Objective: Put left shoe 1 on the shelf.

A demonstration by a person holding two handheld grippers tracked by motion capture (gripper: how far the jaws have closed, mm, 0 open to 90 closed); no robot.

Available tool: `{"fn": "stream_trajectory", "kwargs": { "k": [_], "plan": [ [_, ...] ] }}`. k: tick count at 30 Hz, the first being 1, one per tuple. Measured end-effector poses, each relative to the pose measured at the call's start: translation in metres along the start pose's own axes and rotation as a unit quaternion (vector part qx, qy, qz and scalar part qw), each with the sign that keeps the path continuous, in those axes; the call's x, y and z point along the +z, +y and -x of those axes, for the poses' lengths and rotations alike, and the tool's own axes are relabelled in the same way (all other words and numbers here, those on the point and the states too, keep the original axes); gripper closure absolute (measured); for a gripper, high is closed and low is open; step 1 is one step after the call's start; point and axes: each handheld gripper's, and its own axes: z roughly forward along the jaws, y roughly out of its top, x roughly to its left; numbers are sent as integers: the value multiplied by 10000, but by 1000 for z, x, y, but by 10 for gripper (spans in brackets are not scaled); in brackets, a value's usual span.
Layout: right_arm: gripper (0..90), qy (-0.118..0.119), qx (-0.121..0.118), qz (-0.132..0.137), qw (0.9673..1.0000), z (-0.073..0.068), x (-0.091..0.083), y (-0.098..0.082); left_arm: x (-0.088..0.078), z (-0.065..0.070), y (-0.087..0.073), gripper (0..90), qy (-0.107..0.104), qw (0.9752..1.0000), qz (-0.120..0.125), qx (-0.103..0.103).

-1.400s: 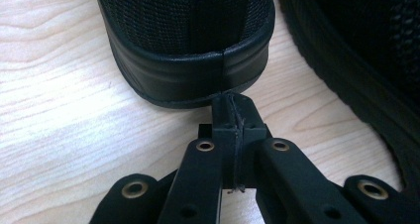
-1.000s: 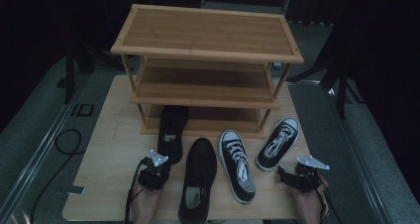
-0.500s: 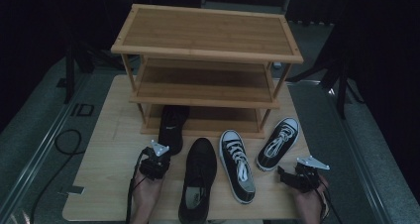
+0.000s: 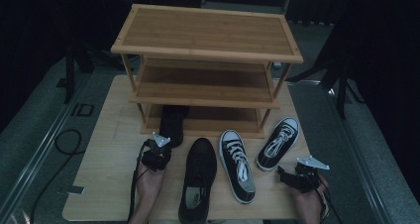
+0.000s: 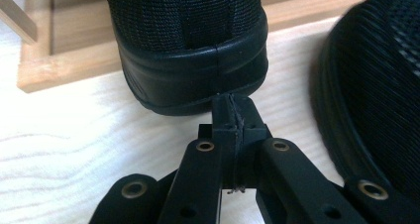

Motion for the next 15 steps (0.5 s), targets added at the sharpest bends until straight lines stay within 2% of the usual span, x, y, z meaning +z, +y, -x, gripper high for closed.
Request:
{"fn": "stream_trajectory", "kwargs": {
  "k": [15],
  "plan": [
    [189,1,0,0,10000,0,0,0,17,-5,13,900,2,9998,28,-193]
  ]
}}
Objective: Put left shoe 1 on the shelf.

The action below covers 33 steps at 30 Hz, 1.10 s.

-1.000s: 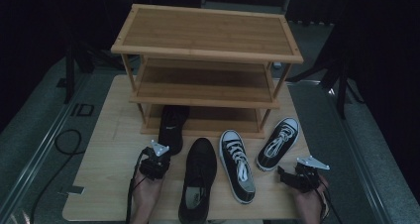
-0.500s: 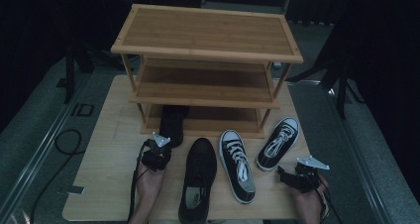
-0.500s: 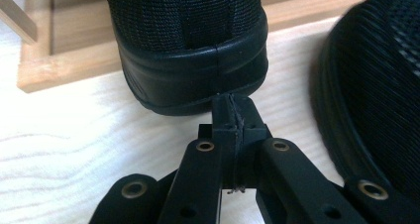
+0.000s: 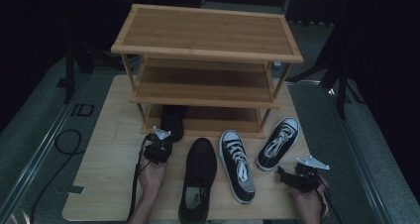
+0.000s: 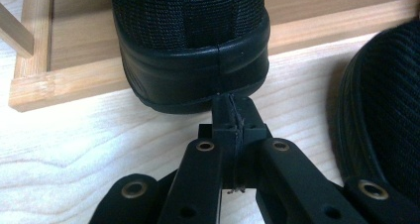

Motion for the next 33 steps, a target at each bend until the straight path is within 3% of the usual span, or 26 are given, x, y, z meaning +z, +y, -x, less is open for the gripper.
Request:
{"fn": "stream_trajectory", "kwargs": {
  "k": [18,26,33],
  "plan": [
    [189,2,3,5,10000,0,0,0,17,0,10,900,14,10000,-10,33],
    [189,2,1,5,10000,0,0,0,14,0,15,900,35,9999,35,89],
    [189,3,2,4,10000,0,0,0,5,0,8,801,-216,9994,-117,228]
  ]
}}
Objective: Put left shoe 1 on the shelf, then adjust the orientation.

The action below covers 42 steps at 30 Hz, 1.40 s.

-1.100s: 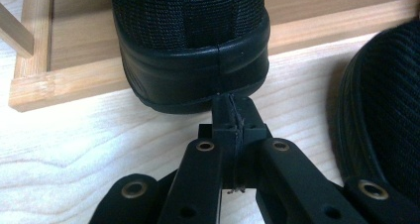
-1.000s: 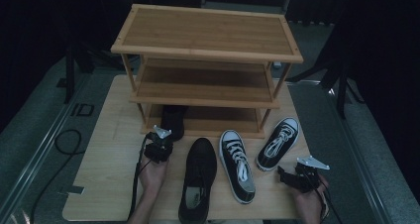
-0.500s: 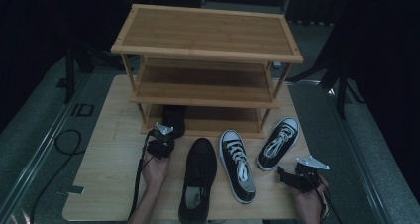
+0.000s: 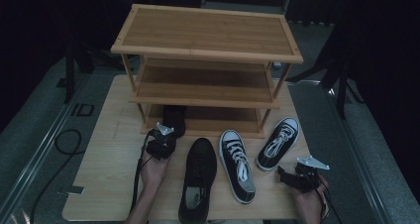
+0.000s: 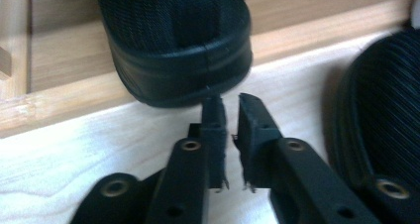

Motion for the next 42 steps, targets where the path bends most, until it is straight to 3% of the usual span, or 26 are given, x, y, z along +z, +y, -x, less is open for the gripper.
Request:
{"fn": "stream_trajectory", "kwargs": {
  "k": [10,22,32,38,42],
  "plan": [
    [189,-2,-3,-5,10000,0,0,0,-23,-1,-13,634,-487,9988,6,18],
    [189,-2,-3,-5,10000,0,0,0,-51,6,-24,604,-1007,9947,154,121],
    [189,-2,-3,-6,10000,0,0,0,-66,10,-30,601,-1168,9928,175,177],
    [188,-3,-4,-5,10000,0,0,0,-82,24,-27,605,-1444,9883,275,400],
    [188,-3,-3,-6,10000,0,0,0,-94,35,-26,672,-1610,9843,317,644]
  ]
}}
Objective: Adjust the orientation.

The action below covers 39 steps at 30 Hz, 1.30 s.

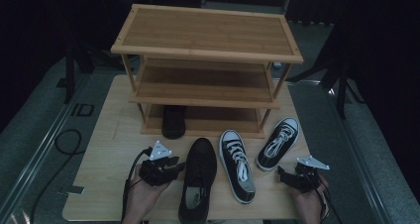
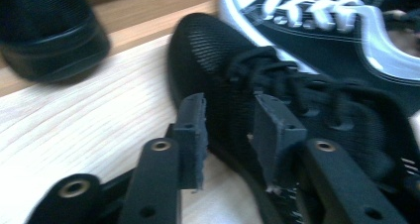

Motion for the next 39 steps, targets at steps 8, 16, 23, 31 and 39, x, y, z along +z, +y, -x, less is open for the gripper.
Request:
{"fn": "stream_trajectory", "kwargs": {
  "k": [8,16,23,31,39],
  "plan": [
    [188,1,0,1,10000,0,0,0,-5,23,2,859,-244,9991,-76,338],
    [189,0,-1,0,10000,0,0,0,-7,39,4,881,-254,9983,-157,495],
    [188,2,-1,1,10000,0,0,0,-9,45,7,742,-256,9983,-100,510],
    [189,1,-1,2,10000,0,0,0,0,55,8,667,-37,9975,-310,630],
    [188,1,0,1,10000,0,0,0,4,54,6,662,113,9978,-442,478]
  ]
}}
